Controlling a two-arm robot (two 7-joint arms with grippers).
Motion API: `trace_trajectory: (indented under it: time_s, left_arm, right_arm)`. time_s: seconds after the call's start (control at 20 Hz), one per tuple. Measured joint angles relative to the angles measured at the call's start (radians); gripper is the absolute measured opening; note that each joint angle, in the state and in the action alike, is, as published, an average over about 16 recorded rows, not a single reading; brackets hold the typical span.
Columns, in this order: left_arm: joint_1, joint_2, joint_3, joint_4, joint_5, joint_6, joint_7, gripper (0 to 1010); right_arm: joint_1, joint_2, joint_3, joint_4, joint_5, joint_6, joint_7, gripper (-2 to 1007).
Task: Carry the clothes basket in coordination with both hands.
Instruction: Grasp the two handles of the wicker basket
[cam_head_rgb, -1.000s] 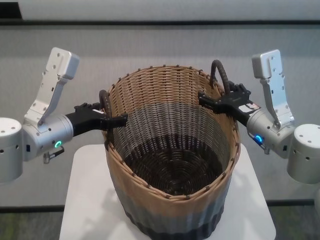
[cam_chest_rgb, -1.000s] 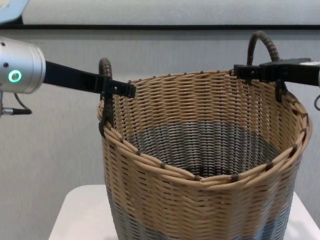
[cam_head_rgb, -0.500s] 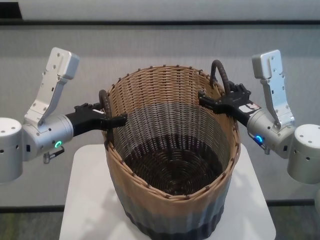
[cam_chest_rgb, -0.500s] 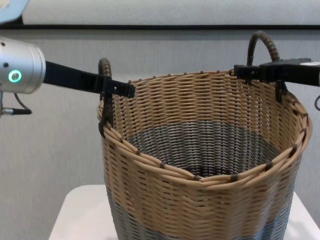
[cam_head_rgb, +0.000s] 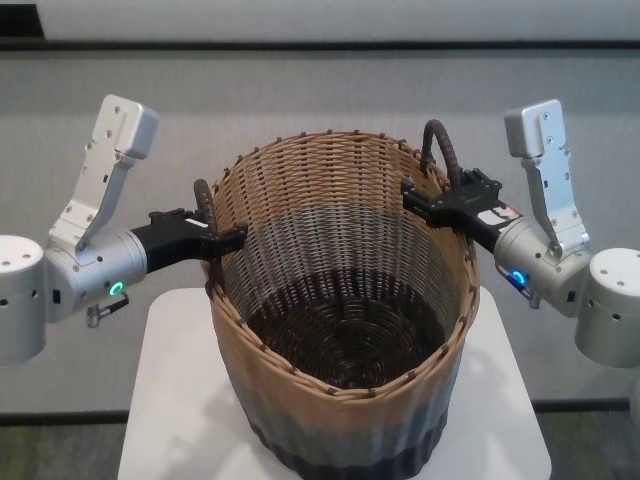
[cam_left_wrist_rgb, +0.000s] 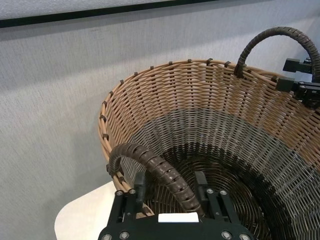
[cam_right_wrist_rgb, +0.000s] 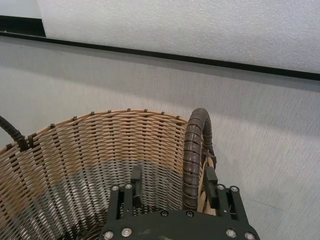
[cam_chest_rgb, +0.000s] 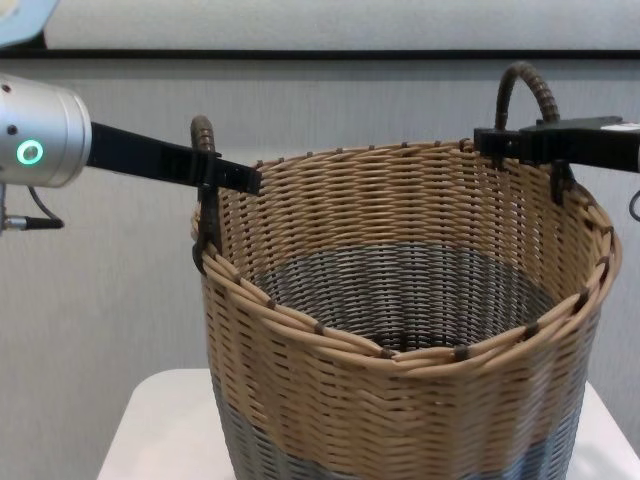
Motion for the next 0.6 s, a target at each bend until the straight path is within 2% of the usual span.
trace_trajectory:
  time_s: [0.6]
  left_arm:
    - [0.000,0.000,0.000,0.000,0.000,0.000,0.000,220]
  right_arm:
    - [0.000,0.000,0.000,0.000,0.002,0.000,0.001,357]
